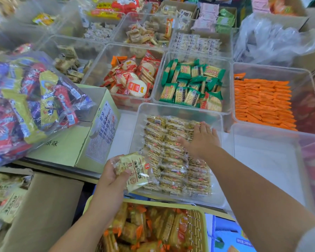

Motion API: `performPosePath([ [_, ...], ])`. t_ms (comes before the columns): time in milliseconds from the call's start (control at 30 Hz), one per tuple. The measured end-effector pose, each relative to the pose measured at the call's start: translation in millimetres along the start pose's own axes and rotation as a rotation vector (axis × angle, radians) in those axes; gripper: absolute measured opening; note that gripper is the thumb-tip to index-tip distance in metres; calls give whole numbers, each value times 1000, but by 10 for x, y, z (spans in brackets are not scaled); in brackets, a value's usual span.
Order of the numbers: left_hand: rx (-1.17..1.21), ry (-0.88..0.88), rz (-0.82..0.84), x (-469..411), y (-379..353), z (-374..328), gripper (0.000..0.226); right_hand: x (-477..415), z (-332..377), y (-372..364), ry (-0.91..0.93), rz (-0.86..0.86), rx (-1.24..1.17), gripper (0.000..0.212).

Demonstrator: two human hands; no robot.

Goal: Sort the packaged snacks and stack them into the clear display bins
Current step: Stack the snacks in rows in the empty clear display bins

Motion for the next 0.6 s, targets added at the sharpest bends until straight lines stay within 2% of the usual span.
performPosePath([
  [133,80,61,3,-8,-6,3,30,9,-40,175,11,78,33,104],
  [200,127,88,3,-23,17,13,31,144,-4,448,18,-35,43,82],
  [267,187,120,4,-32,40,5,32,412,259,723,177,-219,-9,68],
  [367,220,141,5,-54,55,-65,22,1125,863,885,634,-364,-179,88],
  [433,200,177,46,-51,-7,-97,23,1569,1128,941,870,-477,-216,82],
  [500,127,201,87,-41,-85,-124,27,1789,1201,989,940,-571,-284,68],
  [600,-28,155,17,-55,-51,-179,39,1881,1096,1037,873,-683,-357,50],
])
Point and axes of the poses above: each hand's wrist, its own x-axis away from the middle knuckle, its own y-axis out of the back of the hand, z = x × y, the point moved 10 cm from there along -x, towards the middle knuckle, and after that the axes turned 13 degrees about x, right-handed, at the moved point
